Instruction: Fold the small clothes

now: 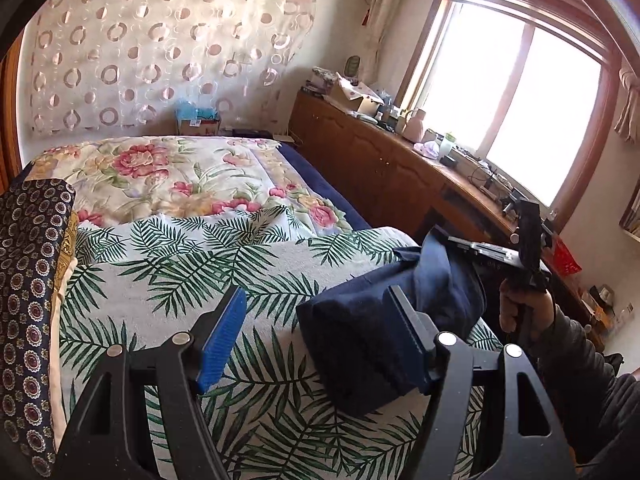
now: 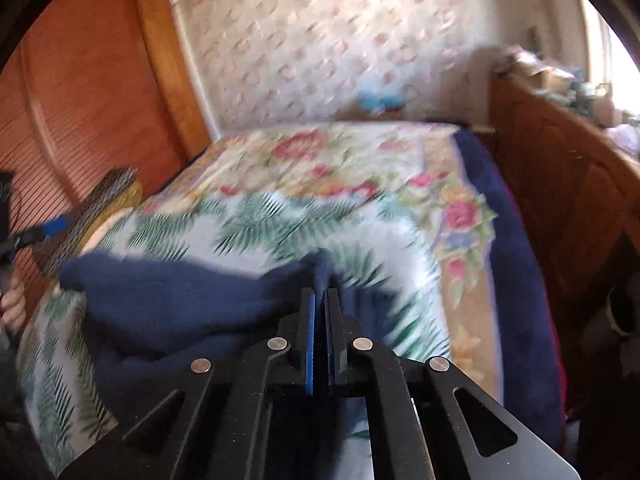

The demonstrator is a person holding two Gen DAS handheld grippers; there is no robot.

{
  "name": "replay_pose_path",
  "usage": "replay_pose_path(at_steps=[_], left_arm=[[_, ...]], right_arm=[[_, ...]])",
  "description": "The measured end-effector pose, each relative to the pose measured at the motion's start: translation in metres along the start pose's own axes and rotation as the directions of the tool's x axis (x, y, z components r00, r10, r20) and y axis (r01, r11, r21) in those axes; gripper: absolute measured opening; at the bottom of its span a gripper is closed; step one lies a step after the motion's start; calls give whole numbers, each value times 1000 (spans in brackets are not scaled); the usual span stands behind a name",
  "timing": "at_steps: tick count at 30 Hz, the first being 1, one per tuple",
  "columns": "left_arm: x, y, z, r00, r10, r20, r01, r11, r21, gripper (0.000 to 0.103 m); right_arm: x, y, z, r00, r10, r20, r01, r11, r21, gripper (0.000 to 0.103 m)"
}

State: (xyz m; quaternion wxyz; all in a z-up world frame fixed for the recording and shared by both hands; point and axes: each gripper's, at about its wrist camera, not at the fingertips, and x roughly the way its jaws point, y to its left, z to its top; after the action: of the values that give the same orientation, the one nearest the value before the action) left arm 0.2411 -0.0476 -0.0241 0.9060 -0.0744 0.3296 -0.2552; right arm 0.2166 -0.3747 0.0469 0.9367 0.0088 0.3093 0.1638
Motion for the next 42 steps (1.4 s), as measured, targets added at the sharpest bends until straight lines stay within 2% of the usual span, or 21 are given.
replay_pose_path(at_steps=[2, 5, 10, 13, 14, 15, 16, 18, 21, 23, 27, 30, 35, 37, 38, 40, 42], left_arm=[[4, 0, -2, 1000, -13, -15, 13, 1000, 5, 71], [14, -7, -7, 998, -25, -50, 27, 999, 28, 71], [51, -14, -2, 994, -9, -109, 14, 999, 42, 71], [71, -13, 4, 990, 35, -135, -29, 999, 42, 71], [76, -11, 5, 989, 44, -143, -39, 999, 36, 71], [81, -9, 5, 987, 46, -151, -42, 999, 31, 71], [86, -7, 5, 985, 49, -163, -45, 999, 24, 71], [93, -4, 4, 982, 56, -179, -54, 998, 16, 71], [101, -1, -1, 977, 61, -203, -59, 998, 14, 71], [106, -1, -6, 973, 60, -224, -60, 998, 11, 71], [113, 3, -12, 968, 36, -249, -43, 999, -23, 71], [115, 3, -14, 967, 11, -253, -23, 999, -43, 71], [117, -4, -16, 969, 2, -247, -6, 1000, -18, 63], [118, -6, -16, 968, -13, -251, 9, 1000, -17, 53], [119, -7, -16, 967, -22, -253, 19, 1000, -16, 51], [119, -8, -16, 965, -38, -259, 35, 999, -18, 40], [118, -10, -15, 966, -40, -257, 39, 999, -8, 30]], right_arm=[[-3, -9, 0, 997, -80, 18, 79, 996, 46, 3], [-1, -14, -2, 991, -132, 1, 131, 990, 44, 3], [-1, -15, 0, 994, -98, -39, 100, 994, 36, 3], [-10, -10, 5, 994, -101, -35, 102, 994, 28, 3], [-11, -8, 5, 994, -103, -41, 104, 994, 19, 11], [-9, -6, 6, 994, -99, -47, 99, 995, 8, 23], [-10, -4, 6, 995, -89, -53, 89, 996, -2, 29], [-3, -2, 4, 994, -80, -76, 79, 997, -17, 50], [4, 1, 2, 992, -63, -114, 59, 998, -37, 60], [12, -2, 3, 988, -68, -142, 64, 997, -35, 62], [29, -13, 6, 982, -25, -188, 29, 999, 20, 62], [34, -17, 9, 982, 8, -190, 2, 999, 50, 62], [38, -21, 11, 980, 28, -195, -18, 999, 49, 62], [38, -19, 9, 979, 43, -199, -36, 999, 41, 55], [38, -18, 9, 976, 71, -206, -64, 997, 40, 43], [39, -17, 7, 976, 75, -207, -71, 997, 25, 38], [38, -17, 7, 976, 92, -196, -90, 996, 17, 23]])
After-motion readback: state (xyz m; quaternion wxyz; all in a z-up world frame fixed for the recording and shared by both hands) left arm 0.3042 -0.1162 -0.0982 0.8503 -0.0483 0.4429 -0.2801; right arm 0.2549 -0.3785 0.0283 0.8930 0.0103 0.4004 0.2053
